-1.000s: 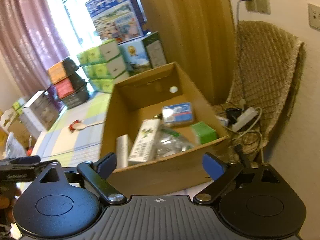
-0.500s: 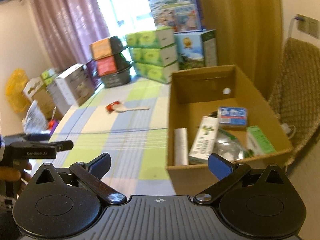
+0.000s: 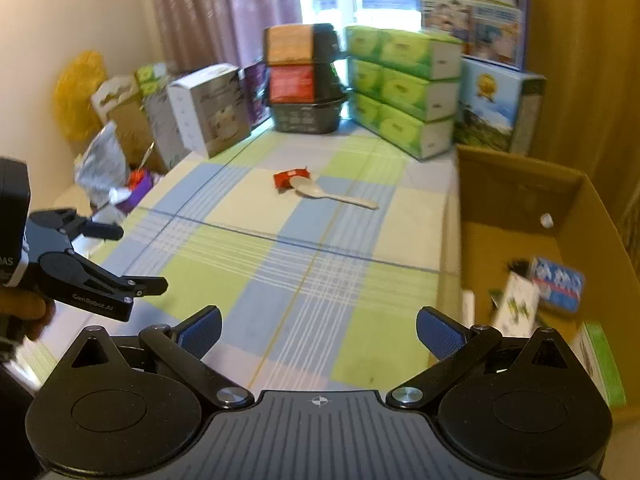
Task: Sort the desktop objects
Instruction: 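Withdraw both open tools from the box back over the table, then move left tool to the red candy packet while right tool approaches white spoon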
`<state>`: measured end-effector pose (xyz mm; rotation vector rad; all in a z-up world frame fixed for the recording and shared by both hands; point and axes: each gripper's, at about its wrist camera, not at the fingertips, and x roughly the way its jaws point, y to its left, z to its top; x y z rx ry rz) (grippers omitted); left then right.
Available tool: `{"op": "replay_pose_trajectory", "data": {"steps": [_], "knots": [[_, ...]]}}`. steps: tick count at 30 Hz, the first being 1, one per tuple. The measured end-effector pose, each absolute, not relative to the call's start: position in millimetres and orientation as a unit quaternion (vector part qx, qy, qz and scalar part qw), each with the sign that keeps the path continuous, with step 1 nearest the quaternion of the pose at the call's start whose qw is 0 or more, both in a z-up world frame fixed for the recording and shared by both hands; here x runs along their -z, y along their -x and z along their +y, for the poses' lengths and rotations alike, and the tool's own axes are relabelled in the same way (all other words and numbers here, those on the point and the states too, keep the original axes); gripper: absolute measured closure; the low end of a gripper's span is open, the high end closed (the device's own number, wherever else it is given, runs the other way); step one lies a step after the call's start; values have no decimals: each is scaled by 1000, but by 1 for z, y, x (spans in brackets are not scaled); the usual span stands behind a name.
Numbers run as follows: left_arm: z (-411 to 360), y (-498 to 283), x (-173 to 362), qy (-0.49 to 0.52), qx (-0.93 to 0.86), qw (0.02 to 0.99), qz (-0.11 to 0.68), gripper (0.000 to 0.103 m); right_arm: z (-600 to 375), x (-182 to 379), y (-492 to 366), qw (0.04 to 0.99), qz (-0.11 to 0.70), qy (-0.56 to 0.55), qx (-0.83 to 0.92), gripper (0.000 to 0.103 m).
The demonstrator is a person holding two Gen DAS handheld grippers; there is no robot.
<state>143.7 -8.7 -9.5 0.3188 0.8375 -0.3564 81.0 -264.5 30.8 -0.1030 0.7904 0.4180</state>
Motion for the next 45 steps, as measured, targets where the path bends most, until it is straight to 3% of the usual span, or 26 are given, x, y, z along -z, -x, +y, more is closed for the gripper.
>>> {"op": "replay_pose_trajectory", "data": {"steps": [9,20,28,32,45], "knots": [[3,-200,19,-196,198,868,410,2,-226,-16,-160,873,381,161,-258,2],[-1,-292,27,-212,242,855,407,2,-199,23,-287,832,421,202,-299,2],[1,-346,56,-222,244,852,407,2,-181,64,-331,812,415,258,-319,3],[4,-361,62,-212,242,858,400,2,-179,78,-347,810,418,244,-331,14],[-6,-382,75,-244,273,850,380,2,-151,100,-373,801,384,271,-371,34]]}}
